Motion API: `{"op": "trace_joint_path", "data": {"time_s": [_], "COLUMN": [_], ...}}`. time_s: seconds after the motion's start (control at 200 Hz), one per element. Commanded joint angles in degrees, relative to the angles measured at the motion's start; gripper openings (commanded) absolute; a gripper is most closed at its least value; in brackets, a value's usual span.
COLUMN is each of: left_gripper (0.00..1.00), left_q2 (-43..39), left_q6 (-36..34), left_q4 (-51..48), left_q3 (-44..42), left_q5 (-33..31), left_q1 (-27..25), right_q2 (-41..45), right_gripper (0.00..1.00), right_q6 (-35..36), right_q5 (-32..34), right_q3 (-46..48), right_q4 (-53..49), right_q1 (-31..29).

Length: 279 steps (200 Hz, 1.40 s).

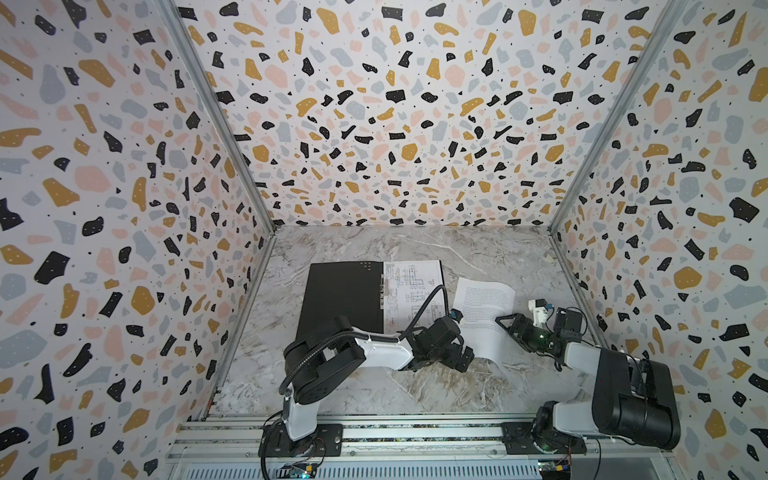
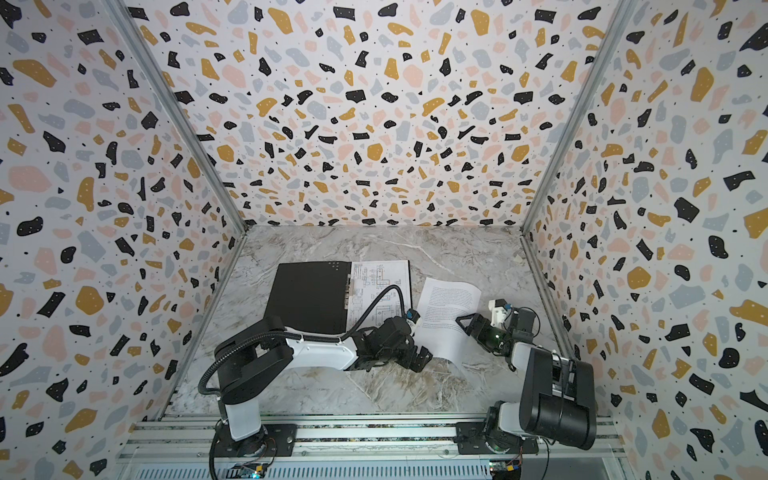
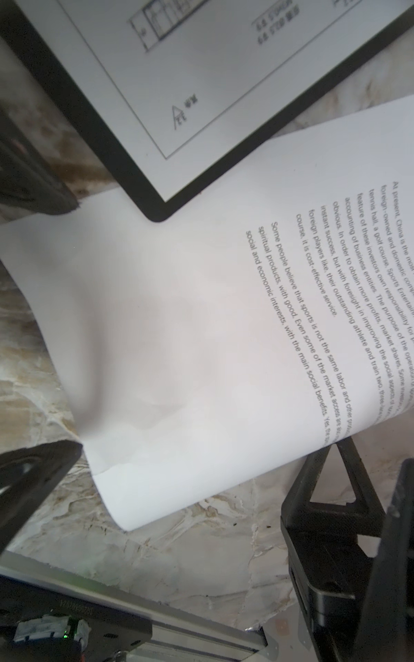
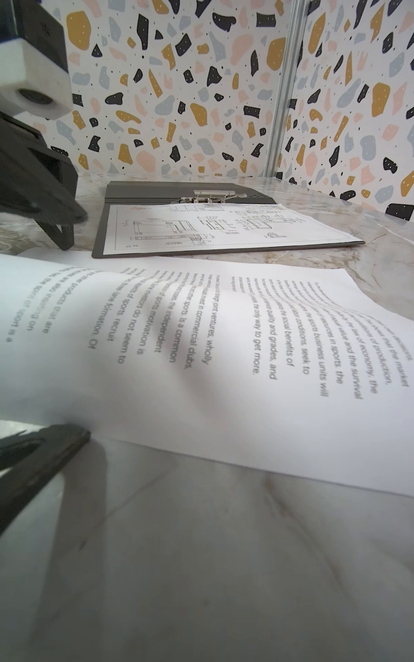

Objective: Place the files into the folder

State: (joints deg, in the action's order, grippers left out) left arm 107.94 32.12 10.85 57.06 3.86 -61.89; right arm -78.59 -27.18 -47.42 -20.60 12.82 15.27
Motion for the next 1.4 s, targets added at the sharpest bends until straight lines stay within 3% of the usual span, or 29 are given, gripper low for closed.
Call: {"op": "trace_joint_path", "data": {"time_s": [0.0, 0.571, 1.391], "left_gripper": [1.00, 1.00, 0.99], "left_q2": [2.02, 2.89, 2.80], "left_q6": [0.60, 0.92, 1.12], "left_q4": [-1.30, -0.09, 1.01], "left_q3": [0.33, 0.84, 0.85], "left_q5": [1.75, 2.91, 3.44], "left_q1": [-0.42, -0.43, -0.53], "right_q2": [-1.98, -3.64, -7.84], "right_gripper": [0.88, 0.84, 0.81], "right_q6": [-1.45, -0.79, 0.75], "right_q5": [1.19, -1.82, -1.43], "right_q3": [2.63, 3.82, 0.73], "right_q4": [-5.38, -3.63, -5.26], "right_q1": [-0.15, -0.50, -6.92]}}
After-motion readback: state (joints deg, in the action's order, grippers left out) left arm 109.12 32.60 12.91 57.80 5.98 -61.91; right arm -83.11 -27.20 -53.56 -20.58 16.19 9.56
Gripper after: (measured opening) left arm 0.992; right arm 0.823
